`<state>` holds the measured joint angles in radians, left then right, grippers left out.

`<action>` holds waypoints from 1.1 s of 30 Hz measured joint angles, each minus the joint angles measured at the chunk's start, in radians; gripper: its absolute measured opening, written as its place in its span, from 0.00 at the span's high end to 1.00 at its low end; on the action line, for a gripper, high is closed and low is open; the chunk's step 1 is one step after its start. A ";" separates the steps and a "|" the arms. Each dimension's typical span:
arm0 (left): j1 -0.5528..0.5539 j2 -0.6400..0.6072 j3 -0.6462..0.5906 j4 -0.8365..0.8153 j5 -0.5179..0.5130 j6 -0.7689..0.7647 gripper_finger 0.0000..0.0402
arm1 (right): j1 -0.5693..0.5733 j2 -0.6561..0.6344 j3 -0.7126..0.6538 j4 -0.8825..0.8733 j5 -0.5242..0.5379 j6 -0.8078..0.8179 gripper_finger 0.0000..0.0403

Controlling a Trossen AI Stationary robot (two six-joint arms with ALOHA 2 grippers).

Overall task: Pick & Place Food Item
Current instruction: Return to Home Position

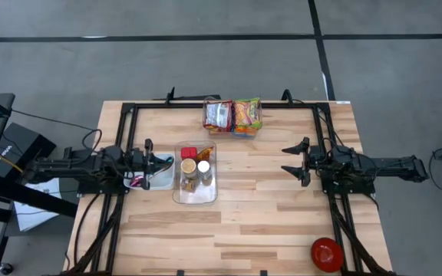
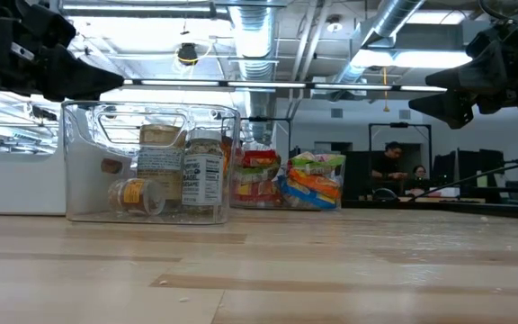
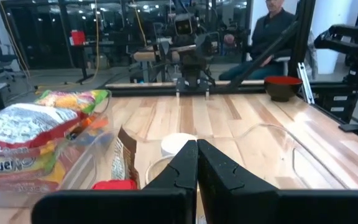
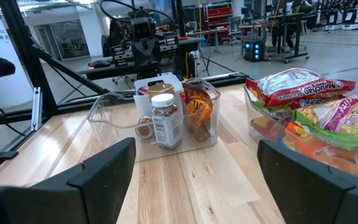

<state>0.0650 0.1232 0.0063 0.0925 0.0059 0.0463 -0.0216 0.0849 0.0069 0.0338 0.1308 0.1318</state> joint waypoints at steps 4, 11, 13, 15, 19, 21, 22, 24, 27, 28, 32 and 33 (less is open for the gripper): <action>0.000 0.023 0.000 0.000 0.000 0.000 1.00 | 0.000 0.000 0.000 0.000 0.000 0.000 0.18; 0.000 0.053 0.000 0.001 -0.001 0.000 1.00 | 0.000 0.000 0.000 0.000 0.000 0.000 0.18; 0.000 0.059 0.000 0.000 -0.001 0.000 1.00 | 0.000 0.000 0.000 0.000 0.000 0.000 0.18; 0.000 0.065 0.000 0.003 -0.002 0.000 1.00 | 0.000 0.000 0.000 0.000 0.000 0.000 0.18; 0.000 0.076 0.000 0.003 -0.002 0.000 1.00 | 0.016 0.000 0.000 -0.005 -0.037 0.000 0.18; 0.000 0.076 0.000 0.001 -0.002 0.000 1.00 | 0.031 0.000 0.000 -0.011 -0.063 0.000 0.18; 0.000 0.076 0.000 0.002 -0.002 0.000 1.00 | 0.039 0.000 0.000 -0.013 -0.073 0.000 0.18; 0.000 0.076 0.000 0.002 -0.002 0.000 1.00 | 0.055 0.000 0.000 -0.014 -0.079 0.000 0.18; 0.000 0.076 0.000 0.002 -0.002 0.000 1.00 | 0.075 0.000 0.000 -0.014 -0.078 0.000 0.18; 0.000 0.076 0.000 0.002 -0.002 0.000 1.00 | 0.081 0.000 0.000 -0.014 -0.078 0.000 0.18; 0.000 0.076 0.000 0.002 -0.002 0.000 1.00 | 0.087 0.000 0.000 -0.014 -0.078 0.000 0.18; 0.000 0.076 0.000 0.003 -0.002 0.001 1.00 | 0.087 0.000 0.000 -0.014 -0.078 0.000 0.18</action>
<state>0.0650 0.1993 0.0063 0.0952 0.0044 0.0468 0.0650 0.0849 0.0071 0.0193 0.0528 0.1320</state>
